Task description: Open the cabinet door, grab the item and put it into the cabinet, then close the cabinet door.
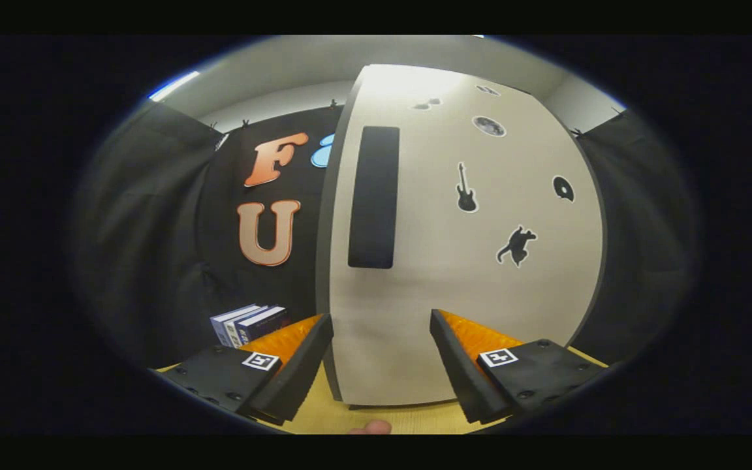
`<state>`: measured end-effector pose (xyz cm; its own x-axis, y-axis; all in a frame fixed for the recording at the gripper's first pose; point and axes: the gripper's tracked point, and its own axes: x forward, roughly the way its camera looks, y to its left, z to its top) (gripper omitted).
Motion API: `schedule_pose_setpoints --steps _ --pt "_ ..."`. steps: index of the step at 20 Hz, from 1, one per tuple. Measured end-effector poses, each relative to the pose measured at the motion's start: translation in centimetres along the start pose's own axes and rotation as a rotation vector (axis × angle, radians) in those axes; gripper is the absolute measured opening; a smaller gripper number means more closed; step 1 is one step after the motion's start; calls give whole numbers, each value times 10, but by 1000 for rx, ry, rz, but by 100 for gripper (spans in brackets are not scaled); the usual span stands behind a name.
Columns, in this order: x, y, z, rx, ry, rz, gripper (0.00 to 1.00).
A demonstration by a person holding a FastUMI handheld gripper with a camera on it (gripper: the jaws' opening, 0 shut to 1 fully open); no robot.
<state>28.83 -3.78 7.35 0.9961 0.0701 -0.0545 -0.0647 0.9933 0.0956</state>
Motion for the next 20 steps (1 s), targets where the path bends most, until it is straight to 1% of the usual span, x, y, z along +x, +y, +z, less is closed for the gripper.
schedule_pose_setpoints --steps 5,14,20 --pt "-53 -7 10 0 -6 25 96" --pt "-141 -10 20 -30 -15 132 96" --pt "-185 -10 25 -47 -31 203 96"
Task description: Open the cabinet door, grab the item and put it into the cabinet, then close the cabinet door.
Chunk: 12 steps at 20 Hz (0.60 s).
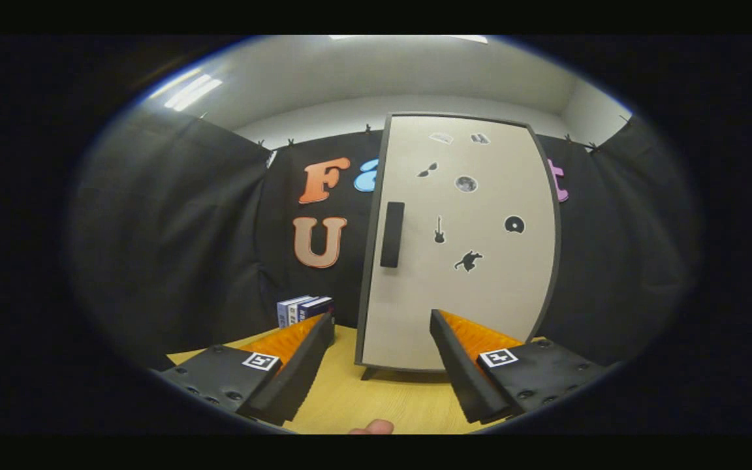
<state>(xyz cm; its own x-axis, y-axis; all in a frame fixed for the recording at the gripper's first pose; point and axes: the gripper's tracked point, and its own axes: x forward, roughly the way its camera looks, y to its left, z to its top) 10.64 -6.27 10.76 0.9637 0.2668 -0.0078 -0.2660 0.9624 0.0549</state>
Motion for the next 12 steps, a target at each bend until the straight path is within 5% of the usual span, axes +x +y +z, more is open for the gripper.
schedule_pose_setpoints --steps 12 --pt "-48 -17 9 10 -11 5 96"
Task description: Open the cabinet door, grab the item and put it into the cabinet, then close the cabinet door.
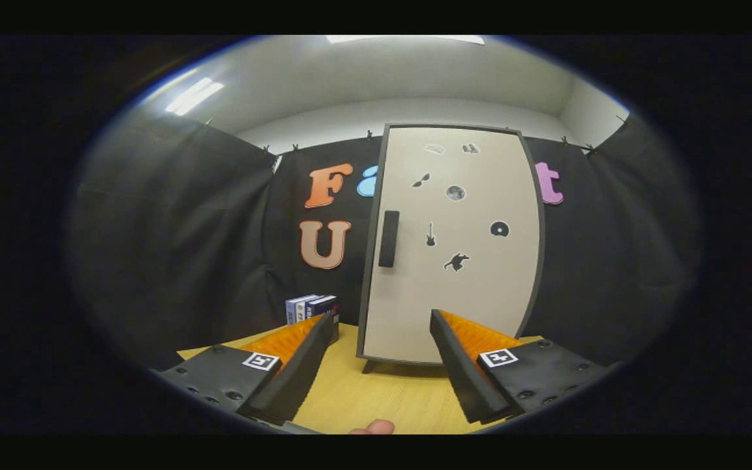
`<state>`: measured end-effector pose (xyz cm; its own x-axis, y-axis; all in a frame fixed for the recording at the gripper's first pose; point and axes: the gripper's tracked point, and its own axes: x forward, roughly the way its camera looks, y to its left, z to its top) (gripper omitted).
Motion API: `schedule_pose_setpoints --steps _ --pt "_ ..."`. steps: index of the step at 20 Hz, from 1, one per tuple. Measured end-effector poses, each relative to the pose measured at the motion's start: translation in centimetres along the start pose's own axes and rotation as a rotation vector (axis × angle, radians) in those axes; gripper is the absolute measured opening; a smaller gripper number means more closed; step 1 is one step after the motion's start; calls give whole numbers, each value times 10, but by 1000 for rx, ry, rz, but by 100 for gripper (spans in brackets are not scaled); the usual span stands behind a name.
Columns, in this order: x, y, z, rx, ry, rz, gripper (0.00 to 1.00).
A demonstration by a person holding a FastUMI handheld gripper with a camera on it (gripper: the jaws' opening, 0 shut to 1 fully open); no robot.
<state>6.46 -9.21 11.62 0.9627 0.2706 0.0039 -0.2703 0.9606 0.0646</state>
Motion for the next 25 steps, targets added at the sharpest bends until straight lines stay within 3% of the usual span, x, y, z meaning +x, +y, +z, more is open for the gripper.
schedule_pose_setpoints --steps 25 --pt "-12 -40 4 38 -13 -35 96"
